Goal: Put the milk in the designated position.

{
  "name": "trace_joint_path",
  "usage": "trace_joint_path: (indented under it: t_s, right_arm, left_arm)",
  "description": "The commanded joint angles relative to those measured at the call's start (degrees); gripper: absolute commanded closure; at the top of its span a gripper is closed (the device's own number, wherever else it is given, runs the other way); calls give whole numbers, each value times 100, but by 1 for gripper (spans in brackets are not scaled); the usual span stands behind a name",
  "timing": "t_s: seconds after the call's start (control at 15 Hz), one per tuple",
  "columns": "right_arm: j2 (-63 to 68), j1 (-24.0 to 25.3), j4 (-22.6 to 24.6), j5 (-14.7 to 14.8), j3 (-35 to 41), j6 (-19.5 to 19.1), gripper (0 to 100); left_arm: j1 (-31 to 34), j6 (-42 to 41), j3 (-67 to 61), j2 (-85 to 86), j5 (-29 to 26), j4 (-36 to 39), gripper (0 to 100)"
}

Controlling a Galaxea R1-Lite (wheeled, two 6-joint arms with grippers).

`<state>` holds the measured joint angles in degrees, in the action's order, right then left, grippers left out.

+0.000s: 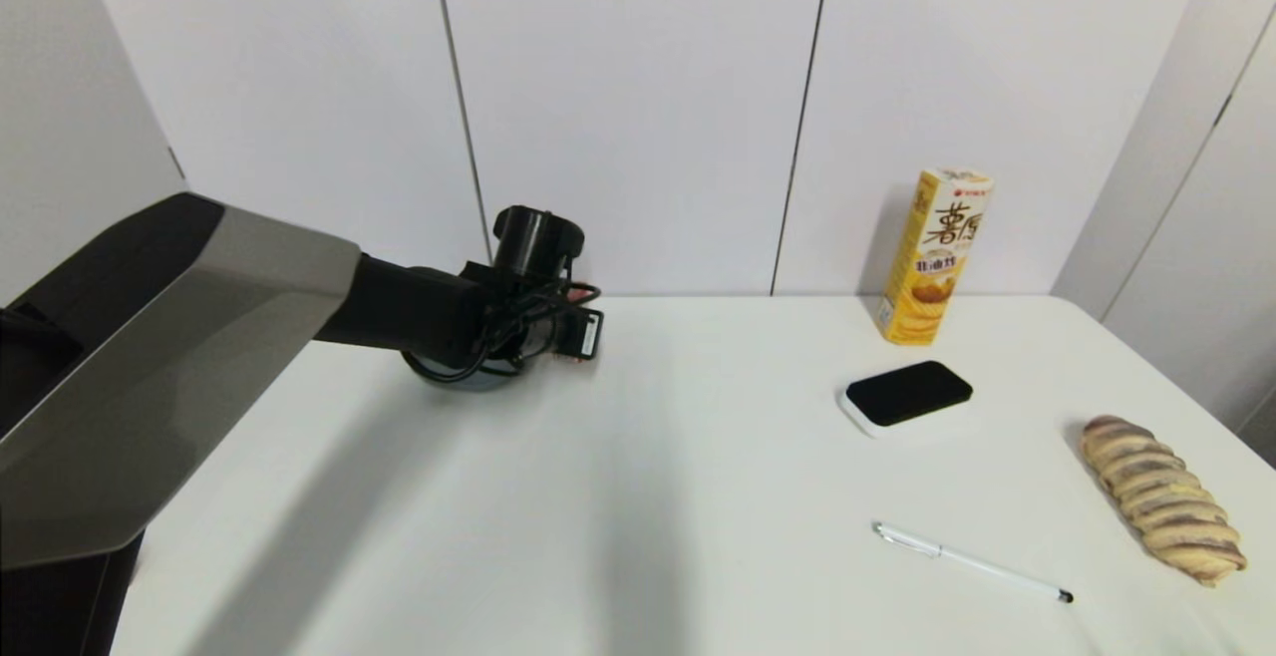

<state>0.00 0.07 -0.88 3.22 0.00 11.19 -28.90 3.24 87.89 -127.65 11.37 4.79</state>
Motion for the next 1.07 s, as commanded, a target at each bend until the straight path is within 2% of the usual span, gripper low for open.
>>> trace_joint_path:
  t_s: [0.07, 0.4, 0.47, 1.07]
  right_arm:
    - [0, 1, 0, 3, 0, 6, 0]
    - [9, 1, 0, 3, 0, 6, 0]
    - [9, 1, 0, 3, 0, 6, 0]
    - [9, 1, 0, 3, 0, 6, 0]
  left_arm:
    - [-1, 1, 52, 3, 5, -4, 100]
    - [-28, 10, 369, -146, 5, -4, 100]
    - [-36, 1, 369, -155, 5, -4, 0]
    - [-36, 133, 351, -23, -4, -13, 0]
